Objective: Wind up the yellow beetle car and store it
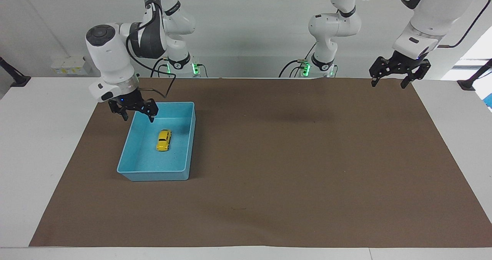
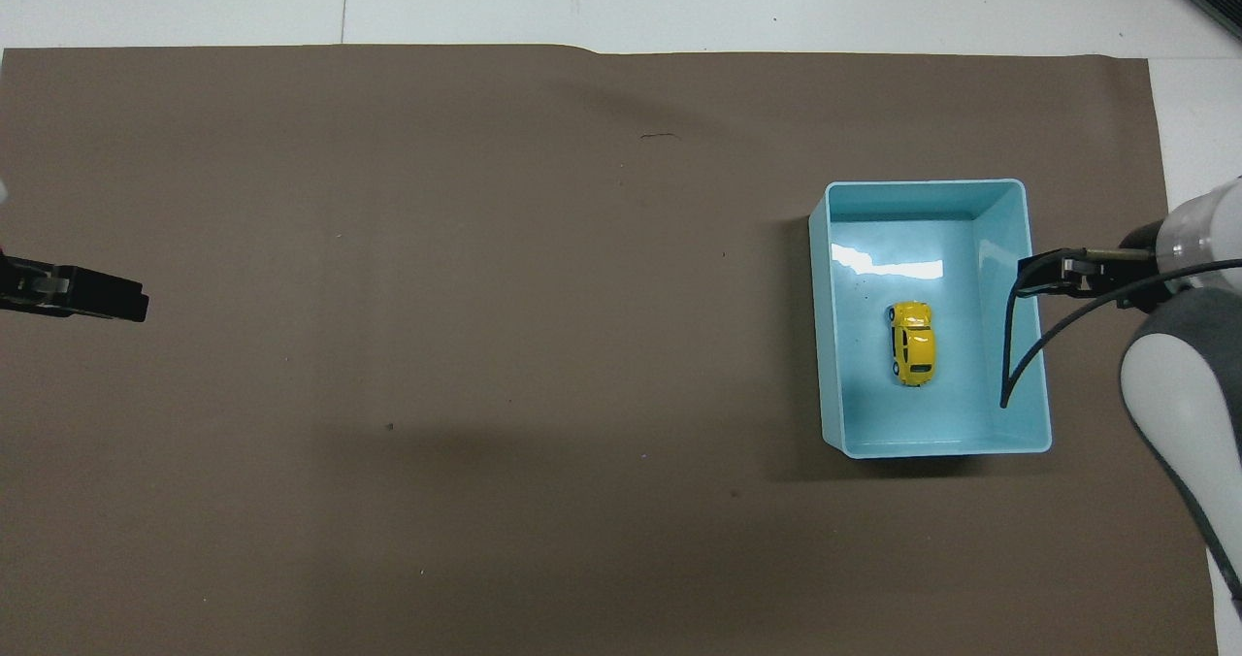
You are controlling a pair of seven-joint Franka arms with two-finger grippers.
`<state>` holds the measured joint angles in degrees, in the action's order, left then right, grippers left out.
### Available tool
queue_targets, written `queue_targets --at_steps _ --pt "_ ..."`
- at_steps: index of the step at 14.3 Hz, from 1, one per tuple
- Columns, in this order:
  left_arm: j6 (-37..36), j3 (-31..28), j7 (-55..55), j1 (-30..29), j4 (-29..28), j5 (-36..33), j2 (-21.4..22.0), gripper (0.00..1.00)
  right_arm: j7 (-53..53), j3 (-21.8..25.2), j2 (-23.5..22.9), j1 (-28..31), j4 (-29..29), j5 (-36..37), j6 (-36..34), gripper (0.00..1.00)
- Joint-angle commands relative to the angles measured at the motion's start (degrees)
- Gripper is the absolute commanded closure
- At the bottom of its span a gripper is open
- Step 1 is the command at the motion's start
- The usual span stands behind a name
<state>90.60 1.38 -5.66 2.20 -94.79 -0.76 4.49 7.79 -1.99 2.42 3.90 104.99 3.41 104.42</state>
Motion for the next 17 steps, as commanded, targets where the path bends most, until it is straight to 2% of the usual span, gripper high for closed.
queue_targets --at_steps 1,3,6,9,17 --pt "-0.2 0.1 -0.1 -0.3 -0.7 -0.5 1.1 0.00 3.4 -0.1 2.8 0.4 -2.4 -0.9 -4.7 0.00" --pt "-0.2 0.1 -0.1 -0.2 -0.7 -0.5 1.1 0.00 3.6 -0.1 3.6 0.4 -4.2 -1.4 -8.1 0.00" --pt "-0.2 0.1 -0.1 -0.3 -0.7 -0.5 1.1 0.00 2.8 -0.4 1.5 0.6 -12.9 -1.6 -16.2 0.00" --pt "-0.2 0.1 -0.1 -0.2 -0.7 -0.5 1.1 0.00 -0.9 -0.2 -0.9 0.8 -17.2 -3.1 -19.8 0.00" --pt "-0.2 0.1 -0.1 -0.2 -0.7 -0.5 1.1 0.00 -3.7 -0.2 -1.3 0.8 -17.7 -4.1 -19.2 0.00"
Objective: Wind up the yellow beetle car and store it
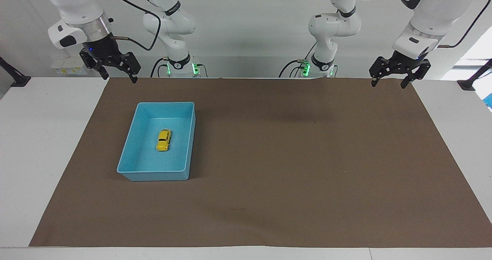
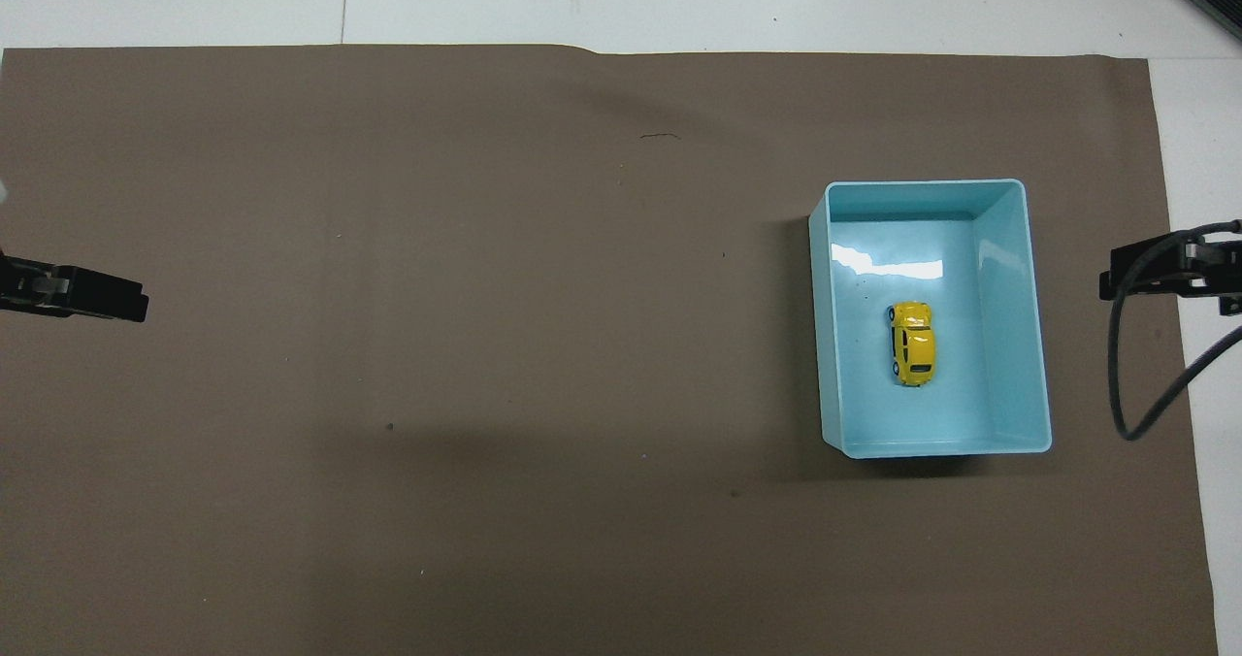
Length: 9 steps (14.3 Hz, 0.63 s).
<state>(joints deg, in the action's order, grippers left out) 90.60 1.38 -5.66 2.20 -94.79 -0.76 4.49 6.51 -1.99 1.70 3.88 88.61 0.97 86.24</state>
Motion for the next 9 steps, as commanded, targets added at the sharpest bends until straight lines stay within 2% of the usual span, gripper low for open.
queue_targets --at_steps 1,3,9 --pt "-0.2 0.1 -0.1 -0.2 -0.7 -0.5 1.0 0.00 -2.6 -0.2 -0.8 0.9 -1.6 -1.6 -1.7 0.00" --pt "-0.2 0.1 -0.1 -0.2 -0.7 -0.5 1.0 0.00 -2.6 -0.1 -0.9 1.0 -1.9 -1.1 -3.8 0.00" --pt "-0.2 0.1 -0.1 -0.2 -0.7 -0.5 1.0 0.00 -2.6 0.0 -0.2 0.8 -1.1 -1.4 -2.0 0.00"
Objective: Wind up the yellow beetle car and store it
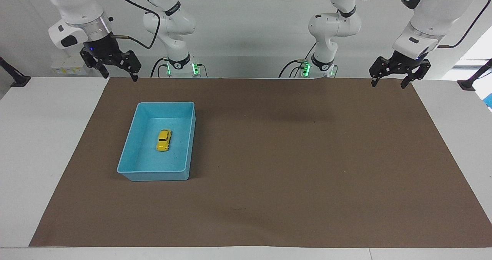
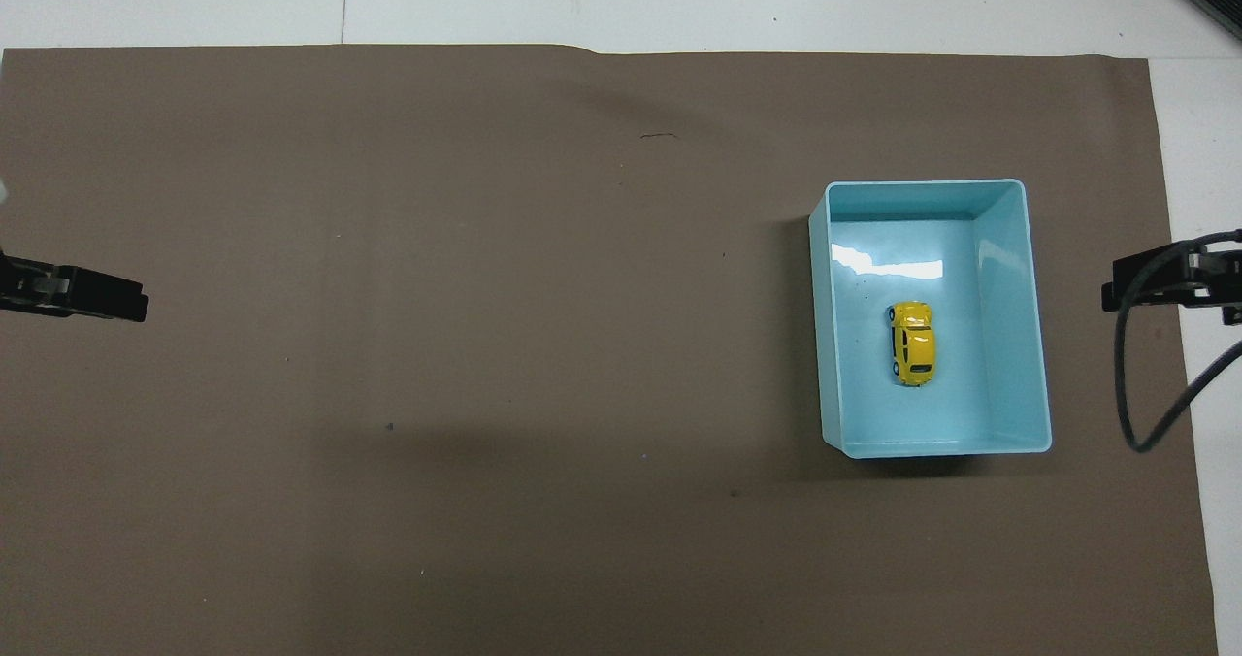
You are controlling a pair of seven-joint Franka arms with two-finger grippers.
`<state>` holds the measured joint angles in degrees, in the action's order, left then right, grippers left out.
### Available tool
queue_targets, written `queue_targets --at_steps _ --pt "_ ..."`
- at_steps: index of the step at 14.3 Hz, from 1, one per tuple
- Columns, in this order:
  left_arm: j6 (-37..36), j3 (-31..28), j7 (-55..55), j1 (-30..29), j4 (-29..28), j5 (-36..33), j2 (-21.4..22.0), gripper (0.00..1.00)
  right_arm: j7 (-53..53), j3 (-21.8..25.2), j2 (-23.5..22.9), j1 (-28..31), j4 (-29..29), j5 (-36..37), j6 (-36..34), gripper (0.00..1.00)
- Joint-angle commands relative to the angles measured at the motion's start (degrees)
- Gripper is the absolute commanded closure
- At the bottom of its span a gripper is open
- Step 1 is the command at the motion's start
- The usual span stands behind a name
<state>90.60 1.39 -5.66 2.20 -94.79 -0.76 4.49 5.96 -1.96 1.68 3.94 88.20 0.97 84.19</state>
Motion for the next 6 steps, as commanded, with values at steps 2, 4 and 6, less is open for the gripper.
queue_targets --at_steps 2,4,6 --pt "-0.2 0.1 -0.1 -0.2 -0.7 -0.5 1.0 0.00 -2.0 -0.1 -0.1 0.7 -0.7 -1.4 0.0 0.00" --pt "-0.2 0.1 -0.1 -0.2 -0.7 -0.4 1.0 0.00 -1.9 -0.1 -0.1 0.6 -0.5 -1.3 0.1 0.00" --pt "-0.2 0.1 -0.1 -0.2 -0.7 -0.5 1.0 0.00 -1.8 -0.1 0.2 0.5 0.0 -1.2 0.1 0.00"
